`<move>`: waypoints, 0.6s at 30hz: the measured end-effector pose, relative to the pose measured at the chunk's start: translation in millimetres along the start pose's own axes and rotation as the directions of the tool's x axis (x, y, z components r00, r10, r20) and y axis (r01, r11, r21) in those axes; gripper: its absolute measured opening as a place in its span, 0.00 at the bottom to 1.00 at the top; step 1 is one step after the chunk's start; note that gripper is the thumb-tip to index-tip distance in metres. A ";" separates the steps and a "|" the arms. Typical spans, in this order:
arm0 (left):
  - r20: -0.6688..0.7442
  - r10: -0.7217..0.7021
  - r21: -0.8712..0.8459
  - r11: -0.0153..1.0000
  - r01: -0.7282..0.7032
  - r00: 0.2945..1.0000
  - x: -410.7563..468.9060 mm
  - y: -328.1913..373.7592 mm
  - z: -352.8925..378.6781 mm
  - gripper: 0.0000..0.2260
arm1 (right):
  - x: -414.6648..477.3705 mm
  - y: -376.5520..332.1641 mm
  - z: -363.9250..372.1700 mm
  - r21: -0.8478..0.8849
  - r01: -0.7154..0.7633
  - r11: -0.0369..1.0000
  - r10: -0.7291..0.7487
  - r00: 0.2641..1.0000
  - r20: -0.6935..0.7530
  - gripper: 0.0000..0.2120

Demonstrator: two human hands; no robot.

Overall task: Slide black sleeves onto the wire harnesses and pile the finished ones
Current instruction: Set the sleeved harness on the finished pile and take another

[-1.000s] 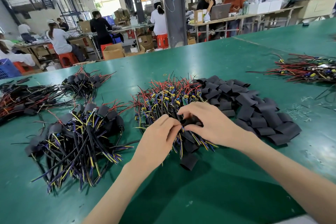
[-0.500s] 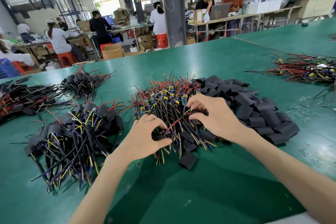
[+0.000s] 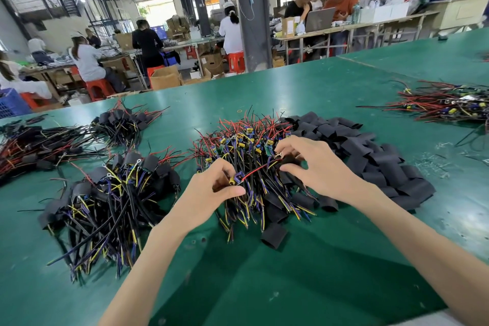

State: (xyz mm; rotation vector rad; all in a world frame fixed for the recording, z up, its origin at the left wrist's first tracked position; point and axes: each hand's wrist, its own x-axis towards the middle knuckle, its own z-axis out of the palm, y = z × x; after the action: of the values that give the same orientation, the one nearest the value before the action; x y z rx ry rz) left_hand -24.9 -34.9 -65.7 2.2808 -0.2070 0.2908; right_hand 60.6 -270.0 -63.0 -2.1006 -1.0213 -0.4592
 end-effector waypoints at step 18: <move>-0.168 0.161 0.289 0.951 -0.108 0.973 -7.6 9.9 21.0 0.08 | -4.6 -7.8 4.7 -0.151 0.155 0.976 -0.131 0.979 0.156 0.18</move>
State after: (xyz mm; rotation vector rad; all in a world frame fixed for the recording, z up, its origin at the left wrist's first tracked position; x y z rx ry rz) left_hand -31.6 -56.8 -74.3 2.5009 -0.2366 0.6420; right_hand 51.7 -265.7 -65.1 -2.2396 -1.2639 -0.4803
